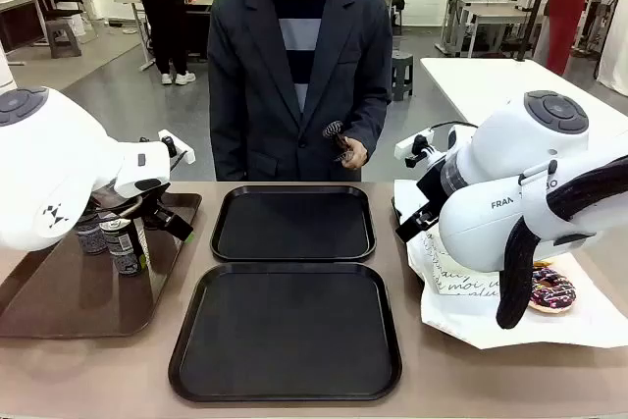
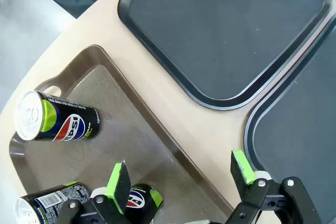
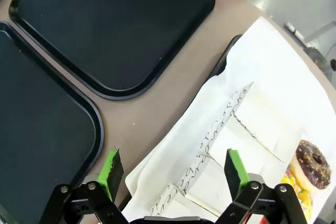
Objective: Set up donuts and drinks on trays.
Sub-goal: Pick up one Pepsi coke and place it on the Flat Tray.
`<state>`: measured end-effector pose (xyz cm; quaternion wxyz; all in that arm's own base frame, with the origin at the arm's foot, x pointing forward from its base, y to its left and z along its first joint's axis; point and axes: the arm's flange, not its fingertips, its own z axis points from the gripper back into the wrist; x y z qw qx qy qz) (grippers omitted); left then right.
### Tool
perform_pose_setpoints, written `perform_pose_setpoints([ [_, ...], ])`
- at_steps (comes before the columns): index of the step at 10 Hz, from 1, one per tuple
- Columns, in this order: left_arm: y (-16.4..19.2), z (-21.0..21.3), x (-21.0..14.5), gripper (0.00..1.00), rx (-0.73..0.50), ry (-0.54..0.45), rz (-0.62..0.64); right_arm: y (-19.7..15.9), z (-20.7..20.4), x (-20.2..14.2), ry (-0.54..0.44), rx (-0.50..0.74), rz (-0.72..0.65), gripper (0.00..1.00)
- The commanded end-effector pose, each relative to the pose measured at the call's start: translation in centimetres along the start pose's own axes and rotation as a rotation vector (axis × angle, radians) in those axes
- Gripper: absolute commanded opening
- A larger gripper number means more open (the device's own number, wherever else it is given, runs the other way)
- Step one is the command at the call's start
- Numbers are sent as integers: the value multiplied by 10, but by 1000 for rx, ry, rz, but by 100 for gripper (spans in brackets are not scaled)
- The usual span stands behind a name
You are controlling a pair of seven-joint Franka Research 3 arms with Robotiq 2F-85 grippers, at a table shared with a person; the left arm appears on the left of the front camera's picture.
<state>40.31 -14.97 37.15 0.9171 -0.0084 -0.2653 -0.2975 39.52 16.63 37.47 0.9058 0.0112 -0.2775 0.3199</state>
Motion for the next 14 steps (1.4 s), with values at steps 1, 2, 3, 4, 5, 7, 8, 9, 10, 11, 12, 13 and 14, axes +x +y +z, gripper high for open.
perform_pose_setpoints([
  [1,0,0,0,100,0,-1,0,0,0,0,0,0,0,100],
  [2,0,0,0,100,0,-1,0,0,0,0,0,0,0,100],
  [3,0,0,0,100,0,-1,0,0,0,0,0,0,0,100],
  [4,0,0,0,100,0,-1,0,0,0,0,0,0,0,100],
  [5,0,0,0,100,0,-1,0,0,0,0,0,0,0,100],
  [7,0,0,0,100,0,-1,0,0,0,0,0,0,0,100],
  [8,0,0,0,100,0,-1,0,0,0,0,0,0,0,100],
  [9,0,0,0,100,0,-1,0,0,0,0,0,0,0,100],
  [10,0,0,0,100,0,-1,0,0,0,0,0,0,0,100],
  [11,0,0,0,100,0,-1,0,0,0,0,0,0,0,100],
  [12,0,0,0,100,0,-1,0,0,0,0,0,0,0,100],
  [13,0,0,0,100,0,-1,0,0,0,0,0,0,0,100],
  [14,0,0,0,100,0,-1,0,0,0,0,0,0,0,100],
])
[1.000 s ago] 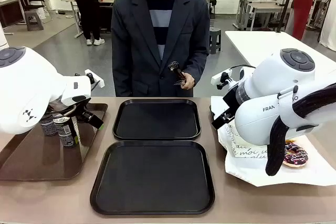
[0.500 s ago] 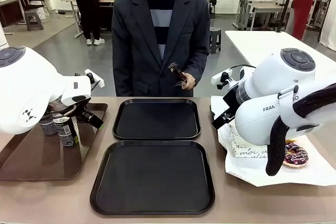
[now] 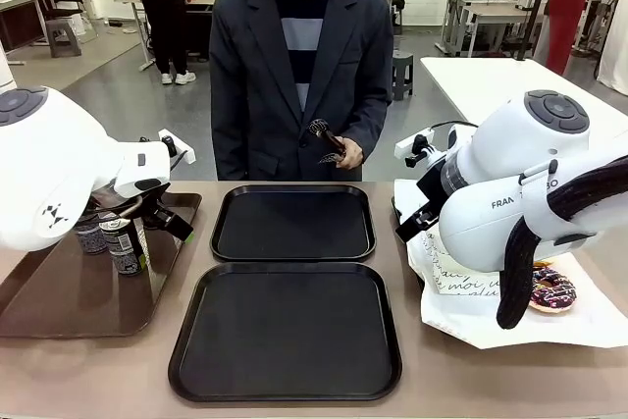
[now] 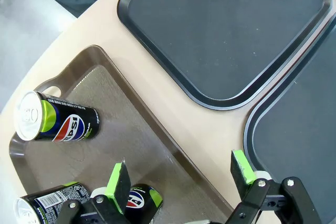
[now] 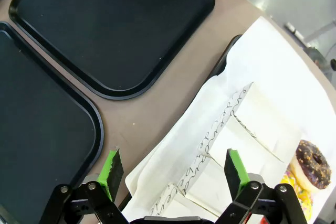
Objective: Set up donuts and drinks on trays.
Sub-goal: Pick up one Pepsi coke and place it on the Flat Tray.
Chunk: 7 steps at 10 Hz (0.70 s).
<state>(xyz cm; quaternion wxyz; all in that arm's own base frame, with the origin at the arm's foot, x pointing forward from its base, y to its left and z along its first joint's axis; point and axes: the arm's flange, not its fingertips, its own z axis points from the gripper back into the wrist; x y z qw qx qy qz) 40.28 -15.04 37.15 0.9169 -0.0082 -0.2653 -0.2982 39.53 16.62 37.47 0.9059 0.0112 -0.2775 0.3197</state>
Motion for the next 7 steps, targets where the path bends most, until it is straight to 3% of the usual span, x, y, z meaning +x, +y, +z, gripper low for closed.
perform_pose_setpoints([
  [1,0,0,0,100,0,0,0,0,0,0,0,0,0,100],
  [3,-3,73,-31,100,-122,-36,-79,10,67,-43,29,-74,38,100],
  [5,7,134,-89,100,-99,-19,-90,12,132,-109,45,-151,67,100],
  [7,1,149,-134,100,-159,74,-97,9,163,-163,77,-145,42,100],
])
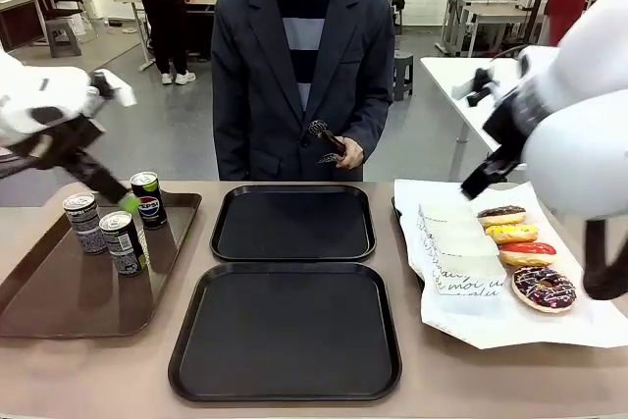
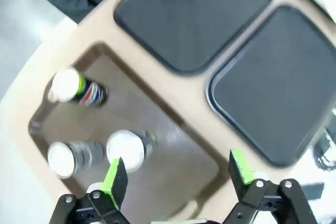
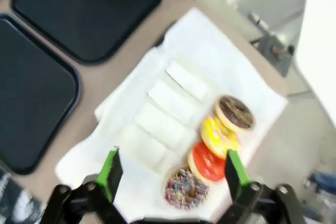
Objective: Set up donuts and drinks on trays.
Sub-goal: Pick up one Pepsi coke and place it on the Flat Tray.
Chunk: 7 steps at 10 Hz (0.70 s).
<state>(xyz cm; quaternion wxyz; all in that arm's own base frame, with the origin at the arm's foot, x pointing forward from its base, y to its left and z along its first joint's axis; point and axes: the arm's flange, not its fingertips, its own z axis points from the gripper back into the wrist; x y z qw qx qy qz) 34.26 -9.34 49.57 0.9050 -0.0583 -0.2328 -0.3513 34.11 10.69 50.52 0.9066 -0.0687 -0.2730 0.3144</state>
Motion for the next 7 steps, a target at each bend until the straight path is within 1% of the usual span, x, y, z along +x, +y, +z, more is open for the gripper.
perform_pose_setpoints([
  [1,-43,-2,-137,100,-47,72,-17,49,13,-184,31,29,-2,100],
  [2,-45,-4,-143,100,-59,71,-15,47,10,-188,37,59,7,100],
  [3,-42,-17,-135,100,-6,44,-44,33,-9,-163,19,-194,-16,100],
  [4,3,35,-32,100,-58,77,5,-15,48,-31,49,24,-20,100],
  [5,3,35,-32,100,-58,77,5,-15,48,-31,49,24,-20,100],
  [6,3,35,-32,100,-58,77,5,-26,62,-39,48,-37,-18,100],
  [7,4,42,-37,100,-56,83,-2,-61,47,-36,46,235,-263,100],
])
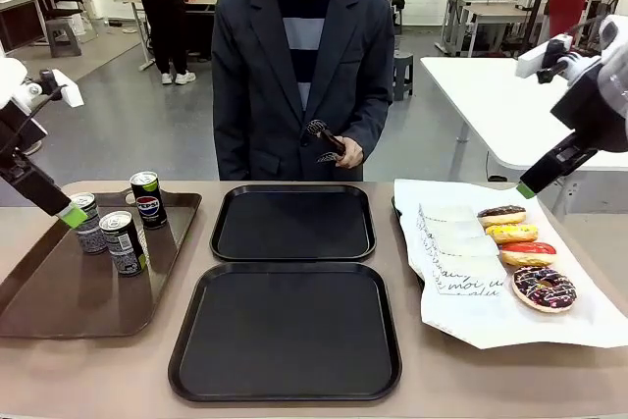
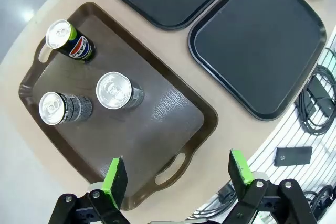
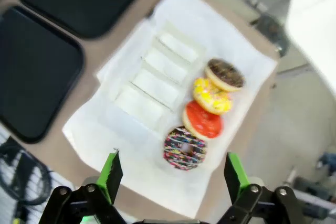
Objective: Set up donuts and drinks on trays.
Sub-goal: Pick up one Pepsi coke and place it on the Flat Tray.
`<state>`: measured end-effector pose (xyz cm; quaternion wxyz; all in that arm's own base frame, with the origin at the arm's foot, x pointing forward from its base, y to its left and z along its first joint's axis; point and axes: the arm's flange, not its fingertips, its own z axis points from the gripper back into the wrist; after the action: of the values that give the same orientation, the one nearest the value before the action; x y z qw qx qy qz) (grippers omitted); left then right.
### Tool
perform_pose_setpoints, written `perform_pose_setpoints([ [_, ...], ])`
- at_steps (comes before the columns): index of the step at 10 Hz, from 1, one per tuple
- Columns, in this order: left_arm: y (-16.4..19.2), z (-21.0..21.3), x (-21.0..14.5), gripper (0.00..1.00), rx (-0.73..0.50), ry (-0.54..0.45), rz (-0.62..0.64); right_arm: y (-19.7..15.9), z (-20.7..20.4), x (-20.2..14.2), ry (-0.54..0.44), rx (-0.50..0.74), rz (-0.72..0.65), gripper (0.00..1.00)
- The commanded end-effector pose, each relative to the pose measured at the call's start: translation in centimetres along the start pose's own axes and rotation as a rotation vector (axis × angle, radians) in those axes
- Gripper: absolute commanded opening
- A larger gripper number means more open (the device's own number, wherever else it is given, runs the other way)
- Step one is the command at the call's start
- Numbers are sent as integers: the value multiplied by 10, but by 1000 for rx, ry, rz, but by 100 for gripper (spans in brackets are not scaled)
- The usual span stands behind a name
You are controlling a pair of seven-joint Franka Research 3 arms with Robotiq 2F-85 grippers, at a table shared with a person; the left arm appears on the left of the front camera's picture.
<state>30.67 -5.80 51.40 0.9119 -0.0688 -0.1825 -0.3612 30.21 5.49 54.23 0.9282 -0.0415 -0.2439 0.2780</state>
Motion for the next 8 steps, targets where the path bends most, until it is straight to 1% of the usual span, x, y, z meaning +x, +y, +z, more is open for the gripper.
perform_pose_setpoints([
  [1,25,4,-5,100,-227,-154,151,-68,-21,3,-18,499,-327,100],
  [2,45,6,-12,100,-382,-227,270,-100,-30,-4,-43,710,-433,100],
  [3,64,6,-22,100,-540,-288,351,-131,-38,-14,-77,847,-562,100],
  [4,84,0,-33,100,-650,-316,423,-162,-48,-27,-100,923,-673,100],
  [5,101,-9,-42,100,-698,-303,485,-187,-56,-42,-111,975,-758,100],
  [6,119,-17,-55,100,-713,-299,560,-211,-61,-61,-122,1014,-842,100],
  [8,152,-30,-95,100,-684,-314,730,-252,-60,-109,-142,1041,-953,100],
])
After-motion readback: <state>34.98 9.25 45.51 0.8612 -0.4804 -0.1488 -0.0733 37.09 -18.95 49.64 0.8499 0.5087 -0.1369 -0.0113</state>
